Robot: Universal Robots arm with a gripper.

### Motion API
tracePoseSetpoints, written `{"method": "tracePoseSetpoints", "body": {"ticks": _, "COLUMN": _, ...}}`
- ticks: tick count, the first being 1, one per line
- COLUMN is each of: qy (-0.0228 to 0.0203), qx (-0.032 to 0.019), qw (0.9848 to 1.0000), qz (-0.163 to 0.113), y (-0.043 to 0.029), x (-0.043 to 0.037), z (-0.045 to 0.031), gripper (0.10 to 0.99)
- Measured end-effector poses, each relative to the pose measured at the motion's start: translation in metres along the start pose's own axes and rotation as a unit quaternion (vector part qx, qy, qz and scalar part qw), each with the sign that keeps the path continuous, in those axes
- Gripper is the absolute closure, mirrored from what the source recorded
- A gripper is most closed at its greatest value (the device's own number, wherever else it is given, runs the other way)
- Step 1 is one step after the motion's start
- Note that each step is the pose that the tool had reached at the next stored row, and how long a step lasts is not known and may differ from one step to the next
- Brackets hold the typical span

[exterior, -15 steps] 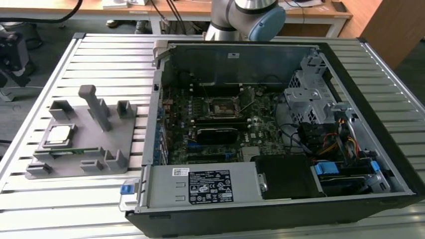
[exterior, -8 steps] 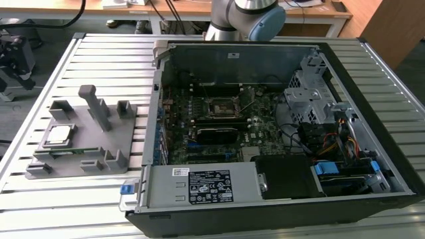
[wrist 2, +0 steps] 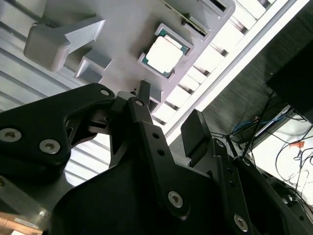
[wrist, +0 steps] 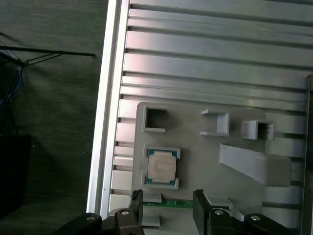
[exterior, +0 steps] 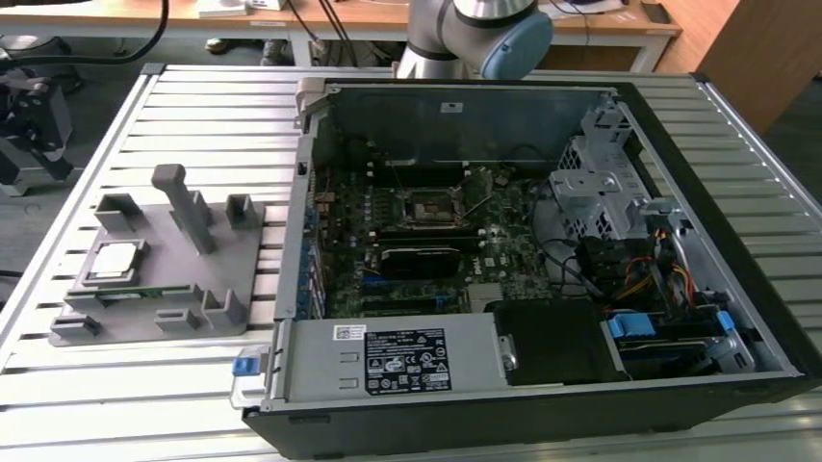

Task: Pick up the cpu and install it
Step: 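Pick up the cpu and move it towards the insertion slot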

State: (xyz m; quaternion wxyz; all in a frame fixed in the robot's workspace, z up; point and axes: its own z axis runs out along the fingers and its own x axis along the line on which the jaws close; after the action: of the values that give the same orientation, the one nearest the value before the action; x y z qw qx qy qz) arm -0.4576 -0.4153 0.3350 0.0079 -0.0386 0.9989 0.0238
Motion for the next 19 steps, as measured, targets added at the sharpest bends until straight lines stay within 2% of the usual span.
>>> {"method": "tracePoseSetpoints", "body": {"ticks": 5, "qy": 0.0015, "qx": -0.0002, "qw": 1.0, "qz": -0.002, "y": -0.0015, "x": 0.0001, "z": 0.0091, "gripper": 0.557}}
{"method": "tracePoseSetpoints", "body": {"ticks": 10, "qy": 0.0063, "qx": -0.0009, "qw": 0.9994, "qz": -0.035, "y": -0.0022, "x": 0.0003, "z": 0.0171, "gripper": 0.557}}
{"method": "tracePoseSetpoints", "body": {"ticks": 19, "qy": 0.0056, "qx": -0.0006, "qw": 0.9998, "qz": -0.02, "y": -0.0049, "x": -0.0009, "z": 0.0321, "gripper": 0.557}}
